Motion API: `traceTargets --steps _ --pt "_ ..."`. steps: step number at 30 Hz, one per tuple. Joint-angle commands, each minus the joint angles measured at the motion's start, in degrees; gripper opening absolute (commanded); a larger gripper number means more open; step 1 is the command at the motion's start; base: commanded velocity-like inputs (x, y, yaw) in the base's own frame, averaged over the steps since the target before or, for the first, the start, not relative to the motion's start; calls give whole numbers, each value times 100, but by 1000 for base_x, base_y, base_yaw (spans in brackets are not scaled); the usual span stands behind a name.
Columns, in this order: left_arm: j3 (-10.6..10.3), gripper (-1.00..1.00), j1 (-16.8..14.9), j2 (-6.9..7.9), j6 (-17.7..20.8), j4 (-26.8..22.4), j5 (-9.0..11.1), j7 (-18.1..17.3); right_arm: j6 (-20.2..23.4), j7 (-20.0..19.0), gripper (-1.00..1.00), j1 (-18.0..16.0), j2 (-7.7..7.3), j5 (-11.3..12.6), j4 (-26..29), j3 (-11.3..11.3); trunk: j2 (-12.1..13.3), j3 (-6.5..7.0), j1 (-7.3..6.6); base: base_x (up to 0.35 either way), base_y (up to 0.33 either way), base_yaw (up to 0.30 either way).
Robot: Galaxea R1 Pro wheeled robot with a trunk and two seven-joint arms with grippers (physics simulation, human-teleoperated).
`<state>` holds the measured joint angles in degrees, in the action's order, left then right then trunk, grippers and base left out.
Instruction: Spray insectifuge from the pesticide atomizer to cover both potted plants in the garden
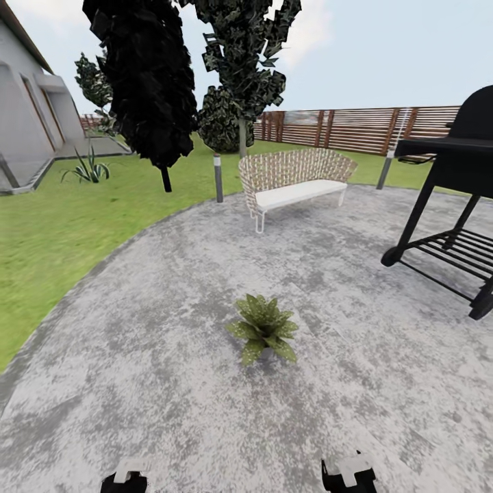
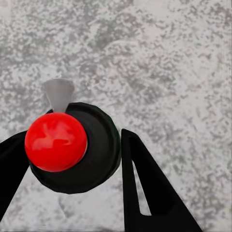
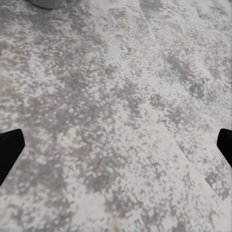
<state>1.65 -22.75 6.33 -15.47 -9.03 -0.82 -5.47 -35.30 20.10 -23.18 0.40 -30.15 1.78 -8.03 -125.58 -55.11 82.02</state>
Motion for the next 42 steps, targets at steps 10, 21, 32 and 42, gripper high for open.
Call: traceTargets --steps 10,21,32,42 --pt "347 -100 -2 10 -17 -2 354 -32 -12 40 100 -4 -146 516 22 -56 -2 -5 -1 0 0 278" --pt "353 -100 -1 15 -17 7 328 -33 -12 12 100 -2 -121 625 -11 -40 -2 -5 -1 0 0 278" --pt "354 -100 -1 16 -17 9 320 -33 -12 11 100 -2 -110 624 -11 -39 -2 -5 -1 0 0 278" --pt "352 -100 -1 17 -17 16 319 -33 -12 11 100 -2 -100 624 -11 -32 -2 -5 -1 0 0 278"
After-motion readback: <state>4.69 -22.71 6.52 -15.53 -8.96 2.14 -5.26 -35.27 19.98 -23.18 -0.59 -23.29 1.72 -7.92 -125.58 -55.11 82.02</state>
